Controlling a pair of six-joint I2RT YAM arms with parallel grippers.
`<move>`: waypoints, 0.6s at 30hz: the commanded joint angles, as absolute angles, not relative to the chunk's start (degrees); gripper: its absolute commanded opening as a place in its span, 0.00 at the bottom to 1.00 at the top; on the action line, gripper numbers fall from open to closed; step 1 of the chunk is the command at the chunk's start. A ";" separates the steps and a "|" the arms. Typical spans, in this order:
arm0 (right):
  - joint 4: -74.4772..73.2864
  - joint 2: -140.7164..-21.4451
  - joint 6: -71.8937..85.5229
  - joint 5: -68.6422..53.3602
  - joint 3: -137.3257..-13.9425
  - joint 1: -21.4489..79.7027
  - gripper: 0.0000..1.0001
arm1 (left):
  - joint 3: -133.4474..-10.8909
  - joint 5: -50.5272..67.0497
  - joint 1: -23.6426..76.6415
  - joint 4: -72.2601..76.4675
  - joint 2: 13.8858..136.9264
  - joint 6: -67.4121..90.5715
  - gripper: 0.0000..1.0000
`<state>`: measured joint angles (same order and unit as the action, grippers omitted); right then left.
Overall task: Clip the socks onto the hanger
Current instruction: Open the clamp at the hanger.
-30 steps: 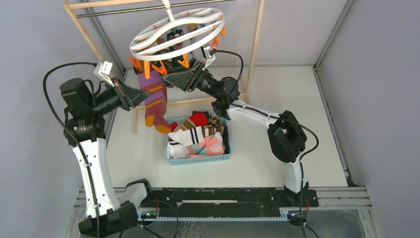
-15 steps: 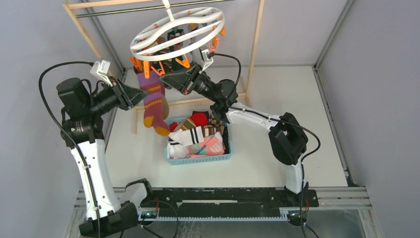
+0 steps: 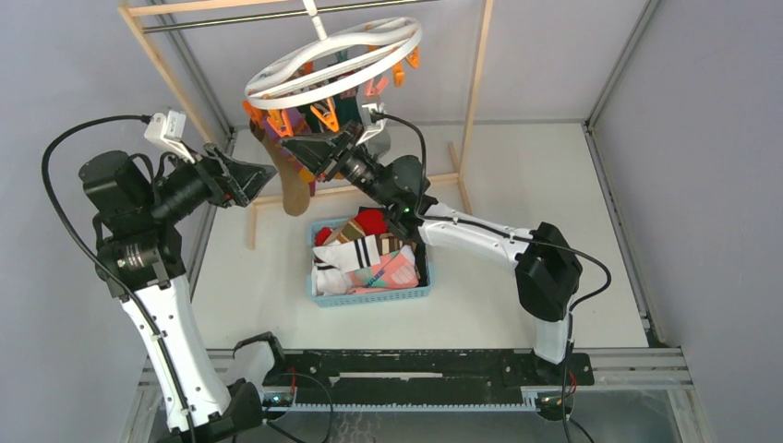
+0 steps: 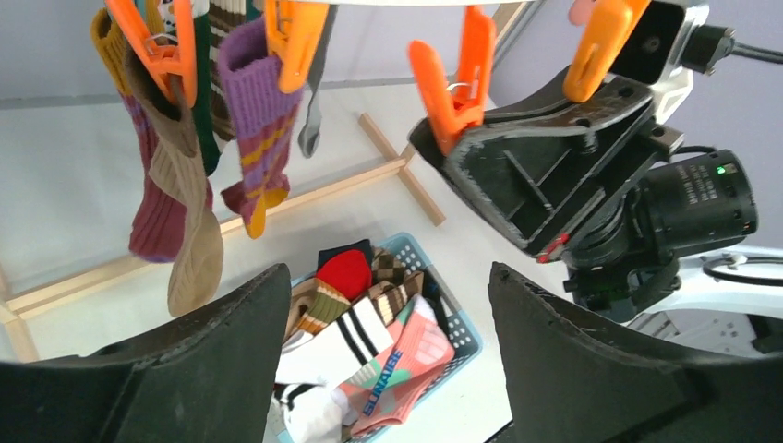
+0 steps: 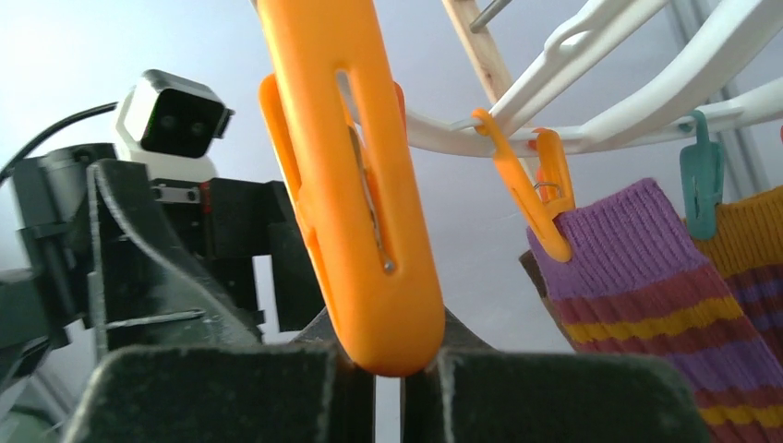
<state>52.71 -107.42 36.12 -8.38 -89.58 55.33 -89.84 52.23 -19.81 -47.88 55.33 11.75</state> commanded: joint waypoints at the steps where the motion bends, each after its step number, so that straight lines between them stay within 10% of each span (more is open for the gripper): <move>1: 47.91 -107.50 25.95 -1.96 -95.27 57.07 0.00 | -93.15 53.92 -20.22 -41.94 54.45 18.85 0.82; 18: 43.96 -114.34 17.43 4.01 -104.06 59.32 0.00 | -92.77 49.09 -17.00 -26.58 59.91 31.91 0.76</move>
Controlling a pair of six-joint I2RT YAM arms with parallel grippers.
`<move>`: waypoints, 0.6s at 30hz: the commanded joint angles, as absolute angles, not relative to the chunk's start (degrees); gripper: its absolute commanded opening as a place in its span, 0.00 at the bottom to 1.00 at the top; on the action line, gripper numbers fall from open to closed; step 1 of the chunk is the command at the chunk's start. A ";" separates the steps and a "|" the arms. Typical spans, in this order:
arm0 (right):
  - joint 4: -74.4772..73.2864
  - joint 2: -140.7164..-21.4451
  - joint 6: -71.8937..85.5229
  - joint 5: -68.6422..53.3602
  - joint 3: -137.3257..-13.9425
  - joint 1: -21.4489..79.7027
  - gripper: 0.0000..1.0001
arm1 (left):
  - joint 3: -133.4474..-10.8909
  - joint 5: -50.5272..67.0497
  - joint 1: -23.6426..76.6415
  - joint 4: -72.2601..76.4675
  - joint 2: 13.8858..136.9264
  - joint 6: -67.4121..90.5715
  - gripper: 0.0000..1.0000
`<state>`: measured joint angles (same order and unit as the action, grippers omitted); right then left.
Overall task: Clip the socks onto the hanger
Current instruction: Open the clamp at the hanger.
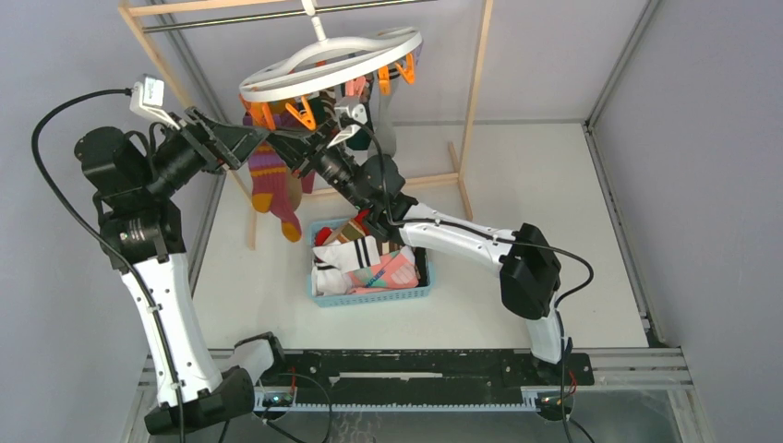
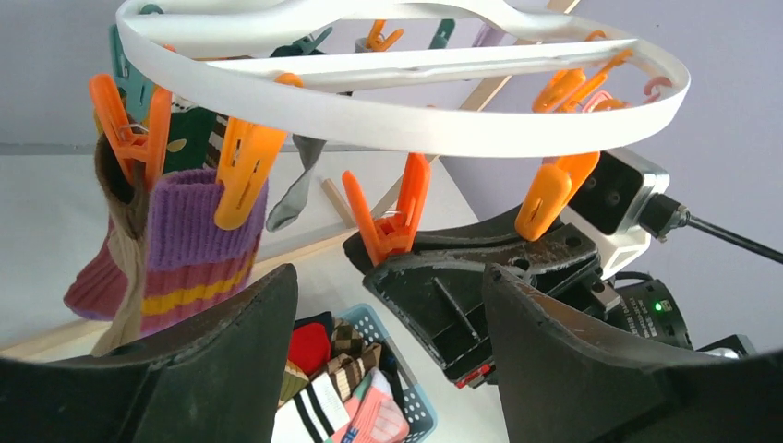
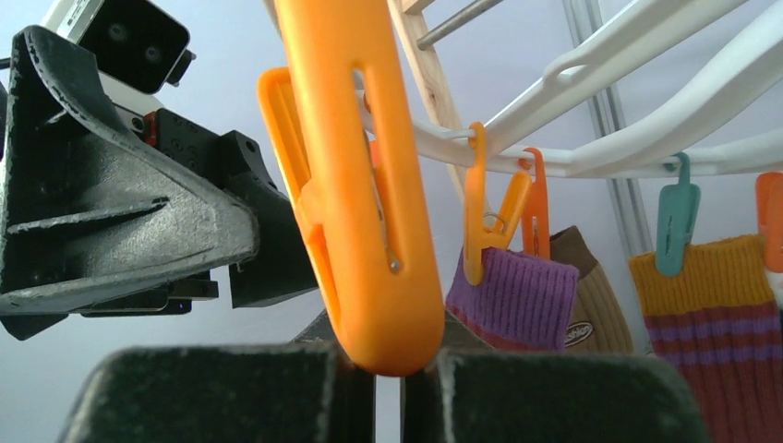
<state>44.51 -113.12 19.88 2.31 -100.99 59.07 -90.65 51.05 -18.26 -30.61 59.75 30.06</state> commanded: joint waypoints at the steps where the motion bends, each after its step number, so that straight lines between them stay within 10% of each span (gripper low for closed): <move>1: 44.10 -114.61 17.42 4.04 -104.20 59.37 0.00 | -92.93 48.86 -16.90 -26.55 60.41 31.90 0.76; 18: 41.73 -116.41 10.87 6.44 -107.37 60.45 0.00 | -95.69 43.62 -13.55 -26.62 65.46 30.89 0.59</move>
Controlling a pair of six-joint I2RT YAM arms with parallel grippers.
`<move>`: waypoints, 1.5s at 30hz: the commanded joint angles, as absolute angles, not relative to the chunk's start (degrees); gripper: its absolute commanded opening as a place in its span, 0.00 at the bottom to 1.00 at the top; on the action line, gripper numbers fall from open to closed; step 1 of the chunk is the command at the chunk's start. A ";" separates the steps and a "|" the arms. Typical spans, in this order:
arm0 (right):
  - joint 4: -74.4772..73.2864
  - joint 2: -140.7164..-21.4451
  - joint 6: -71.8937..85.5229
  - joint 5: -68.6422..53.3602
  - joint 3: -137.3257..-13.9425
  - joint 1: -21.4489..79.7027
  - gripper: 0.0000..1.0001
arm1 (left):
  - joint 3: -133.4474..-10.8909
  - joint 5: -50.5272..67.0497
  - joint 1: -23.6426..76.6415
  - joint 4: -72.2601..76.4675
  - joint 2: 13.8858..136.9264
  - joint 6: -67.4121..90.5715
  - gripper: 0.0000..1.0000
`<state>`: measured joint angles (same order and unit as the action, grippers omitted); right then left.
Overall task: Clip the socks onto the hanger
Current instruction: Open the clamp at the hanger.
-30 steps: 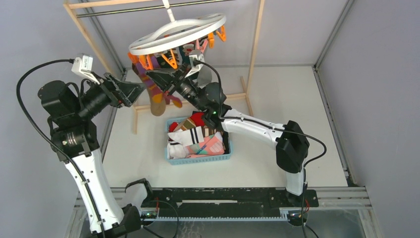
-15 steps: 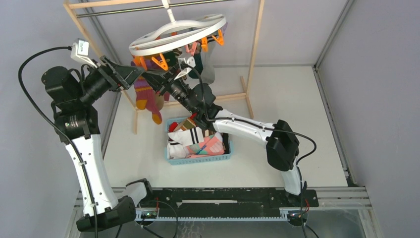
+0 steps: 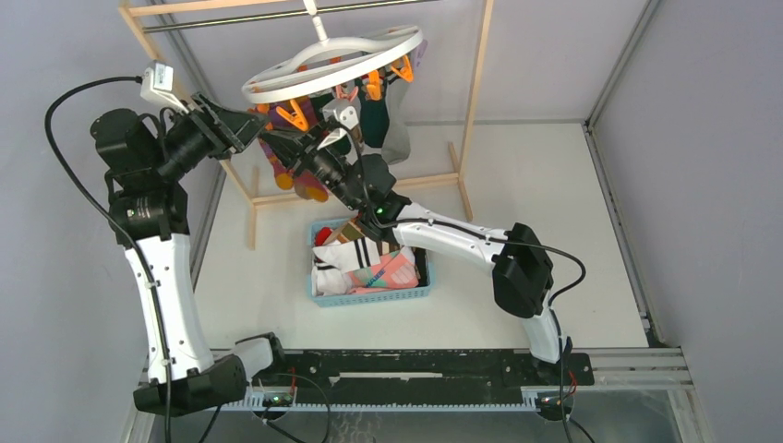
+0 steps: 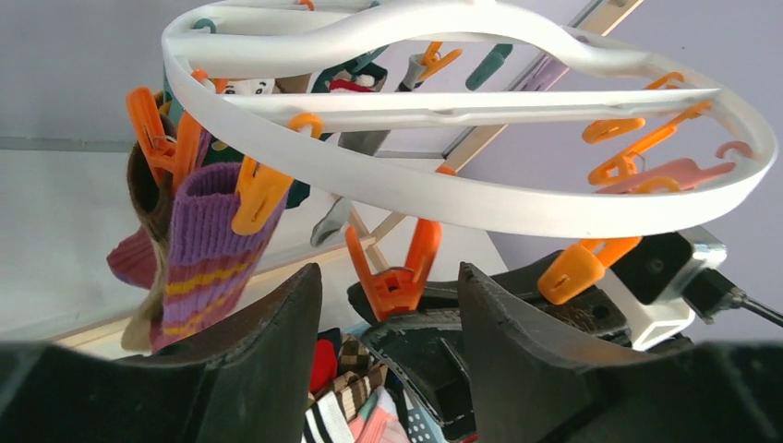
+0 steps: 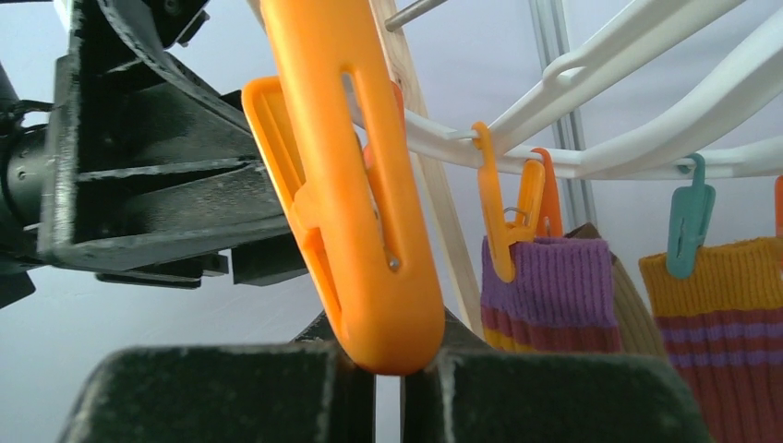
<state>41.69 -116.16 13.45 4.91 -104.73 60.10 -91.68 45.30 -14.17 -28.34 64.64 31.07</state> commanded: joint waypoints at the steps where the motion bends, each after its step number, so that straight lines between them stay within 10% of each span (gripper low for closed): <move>1: 41.68 -116.43 10.75 6.46 -107.52 60.52 0.00 | -96.04 43.60 -13.41 -26.66 65.78 30.86 0.58; 19: 40.48 -117.76 9.91 6.20 -109.12 60.49 0.00 | -97.90 42.98 -12.03 -27.16 68.52 30.65 0.51; 24: 40.35 -117.54 10.38 5.97 -108.59 60.49 0.01 | -98.09 42.29 -11.94 -27.54 68.98 30.47 0.24; 39: 46.63 -107.53 15.96 5.20 -91.57 58.54 0.62 | -97.01 41.85 -11.92 -29.00 67.65 28.70 0.04; 45: 38.00 -97.09 22.52 9.44 -77.66 57.66 0.67 | -96.79 41.92 -11.95 -29.22 67.00 28.28 0.04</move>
